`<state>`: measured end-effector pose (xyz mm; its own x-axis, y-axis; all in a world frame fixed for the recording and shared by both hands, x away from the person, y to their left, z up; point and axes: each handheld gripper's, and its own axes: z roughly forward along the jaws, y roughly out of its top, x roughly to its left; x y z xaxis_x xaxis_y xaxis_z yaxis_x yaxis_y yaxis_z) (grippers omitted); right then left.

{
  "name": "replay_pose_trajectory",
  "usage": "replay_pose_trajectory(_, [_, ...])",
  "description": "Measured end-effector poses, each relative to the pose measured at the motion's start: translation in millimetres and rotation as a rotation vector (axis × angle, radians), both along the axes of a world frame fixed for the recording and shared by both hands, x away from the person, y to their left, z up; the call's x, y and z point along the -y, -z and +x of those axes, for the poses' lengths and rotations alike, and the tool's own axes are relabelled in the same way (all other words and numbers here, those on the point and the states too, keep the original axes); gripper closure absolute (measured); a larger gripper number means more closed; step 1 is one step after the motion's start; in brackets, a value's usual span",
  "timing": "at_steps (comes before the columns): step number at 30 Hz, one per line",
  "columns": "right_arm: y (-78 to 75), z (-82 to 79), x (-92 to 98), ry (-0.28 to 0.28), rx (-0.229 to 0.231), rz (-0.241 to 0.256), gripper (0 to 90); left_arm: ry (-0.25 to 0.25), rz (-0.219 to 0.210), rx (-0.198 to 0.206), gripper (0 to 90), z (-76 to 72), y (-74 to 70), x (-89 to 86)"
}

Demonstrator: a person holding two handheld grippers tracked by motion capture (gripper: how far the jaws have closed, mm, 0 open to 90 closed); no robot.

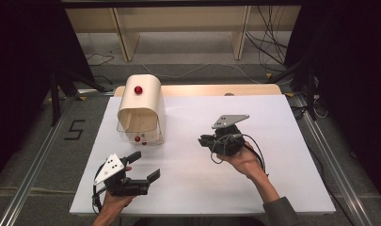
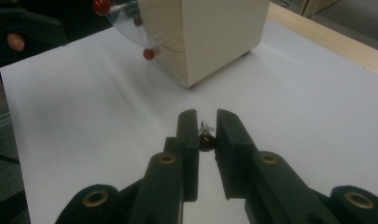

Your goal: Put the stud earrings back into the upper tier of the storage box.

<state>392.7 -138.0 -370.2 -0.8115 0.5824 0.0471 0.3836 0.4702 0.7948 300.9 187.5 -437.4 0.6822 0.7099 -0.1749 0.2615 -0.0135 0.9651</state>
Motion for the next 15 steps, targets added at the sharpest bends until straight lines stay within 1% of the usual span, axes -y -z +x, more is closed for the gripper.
replay_pose_trajectory(8, [-16.4,9.4,-26.9,-0.032,0.021,0.023,80.1,0.001,-0.003,0.001,3.1,-0.2,-0.3,-0.3])
replay_pose_trajectory(15, [-26.9,15.8,-48.3,-0.053,0.020,0.056,80.1,0.002,-0.003,0.003,3.1,-0.3,-0.5,-0.4])
